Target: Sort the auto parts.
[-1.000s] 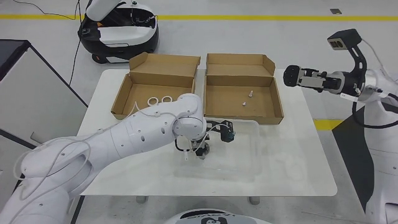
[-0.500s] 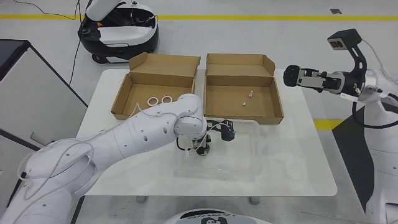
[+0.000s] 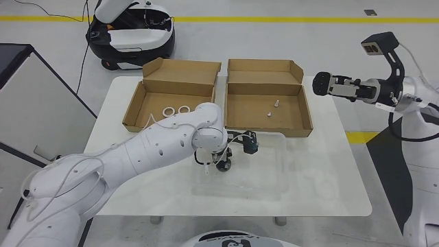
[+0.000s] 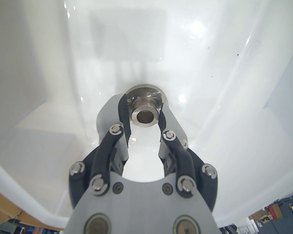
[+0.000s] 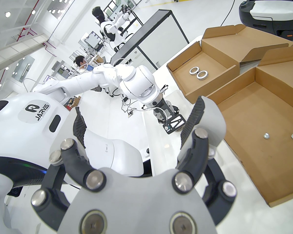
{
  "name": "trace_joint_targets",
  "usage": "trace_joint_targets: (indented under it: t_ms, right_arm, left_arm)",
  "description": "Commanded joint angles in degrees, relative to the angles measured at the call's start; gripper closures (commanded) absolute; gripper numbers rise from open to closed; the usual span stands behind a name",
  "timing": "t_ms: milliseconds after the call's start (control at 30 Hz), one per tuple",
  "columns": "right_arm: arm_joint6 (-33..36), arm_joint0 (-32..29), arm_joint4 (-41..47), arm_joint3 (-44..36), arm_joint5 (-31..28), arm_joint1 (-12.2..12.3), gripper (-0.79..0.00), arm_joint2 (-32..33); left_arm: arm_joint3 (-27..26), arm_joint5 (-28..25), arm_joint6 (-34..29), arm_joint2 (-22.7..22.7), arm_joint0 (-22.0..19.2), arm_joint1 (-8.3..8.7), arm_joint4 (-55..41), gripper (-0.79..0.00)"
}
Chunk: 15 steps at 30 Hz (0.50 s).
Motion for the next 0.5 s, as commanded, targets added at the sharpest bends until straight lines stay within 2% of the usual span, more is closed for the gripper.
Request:
trace_joint_targets:
  t_ms: [0, 167, 367, 433, 467]
  right_arm:
    - [0.0, 0.0, 0.0, 0.0, 0.0, 0.0, -0.785, 0.0]
    - [0.0, 0.0, 0.0, 0.0, 0.0, 0.0, -0.785, 0.0]
    - [0.0, 0.0, 0.0, 0.0, 0.0, 0.0, -0.785, 0.0]
    - [0.0, 0.0, 0.0, 0.0, 0.0, 0.0, -0.785, 0.0]
    - [0.0, 0.0, 0.0, 0.0, 0.0, 0.0, -0.785, 0.0]
  left_arm:
    - [-0.3, 0.0, 0.0, -0.2, 0.2, 0.14, 0.1, -0.289]
    - [-0.5, -0.1, 0.1, -0.3, 0.4, 0.38, 0.3, -0.308]
    - [0.4, -0.3, 0.3, 0.4, 0.3, 0.16, -0.1, -0.289]
    - [0.8, -0.4, 0.4, 0.6, 0.2, -0.03, -0.4, -0.249]
    - [1.2, -0.4, 0.4, 0.7, 0.1, -0.12, -0.5, -0.197]
